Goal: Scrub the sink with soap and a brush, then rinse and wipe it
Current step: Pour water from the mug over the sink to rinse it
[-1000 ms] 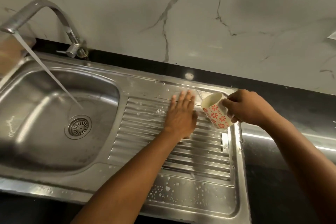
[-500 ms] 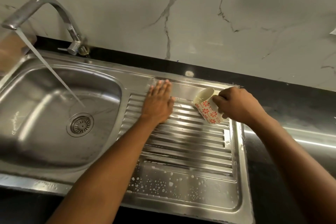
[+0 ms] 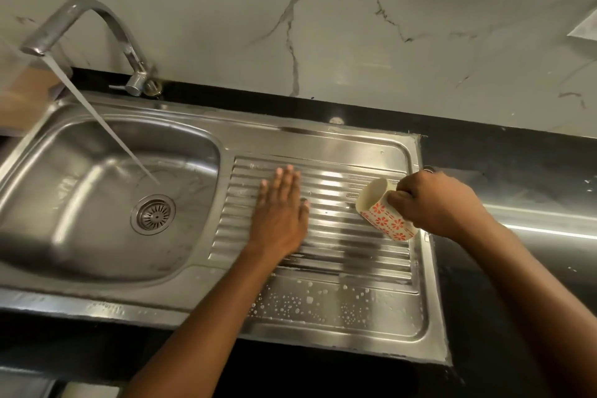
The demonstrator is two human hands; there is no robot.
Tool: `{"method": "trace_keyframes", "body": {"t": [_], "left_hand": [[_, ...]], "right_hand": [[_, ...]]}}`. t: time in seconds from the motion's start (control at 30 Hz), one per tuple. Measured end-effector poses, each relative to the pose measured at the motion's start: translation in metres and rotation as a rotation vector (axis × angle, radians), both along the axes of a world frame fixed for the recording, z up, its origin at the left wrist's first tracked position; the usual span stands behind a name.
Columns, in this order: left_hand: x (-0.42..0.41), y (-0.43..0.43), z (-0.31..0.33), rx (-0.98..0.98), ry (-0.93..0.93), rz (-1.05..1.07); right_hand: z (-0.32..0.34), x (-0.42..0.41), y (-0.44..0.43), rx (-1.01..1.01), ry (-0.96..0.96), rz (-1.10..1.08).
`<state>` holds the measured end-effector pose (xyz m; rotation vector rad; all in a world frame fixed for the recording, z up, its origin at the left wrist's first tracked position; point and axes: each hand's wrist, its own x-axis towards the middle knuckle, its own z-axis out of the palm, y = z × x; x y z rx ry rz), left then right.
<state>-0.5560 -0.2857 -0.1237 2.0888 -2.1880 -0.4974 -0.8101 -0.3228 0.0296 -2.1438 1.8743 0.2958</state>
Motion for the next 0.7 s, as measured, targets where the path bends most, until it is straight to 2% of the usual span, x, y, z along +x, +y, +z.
{"method": "trace_keyframes", "body": {"t": [0.13,0.27,0.47,0.63,0.7], "left_hand": [[-0.054,0.018,-0.002,0.01,0.045,-0.232],[-0.058,0.02,-0.01,0.014,-0.016,-0.278],[0.001,0.021,-0.014,-0.016,-0.057,-0.088],[0.067,0.03,-0.022,0.011,-0.076,0.128],[0.084,0.034,-0.022,0.033,-0.078,0.191]], "right_hand": [[-0.002,0.024,0.004,-0.099,0.131,0.081],[-0.003,0.052,0.002,-0.134,0.101,0.156],[-0.003,0.061,0.006,-0.06,-0.039,0.186],[0.004,0.029,0.015,0.118,-0.233,0.052],[0.008,0.012,0.021,0.13,-0.246,0.008]]}}
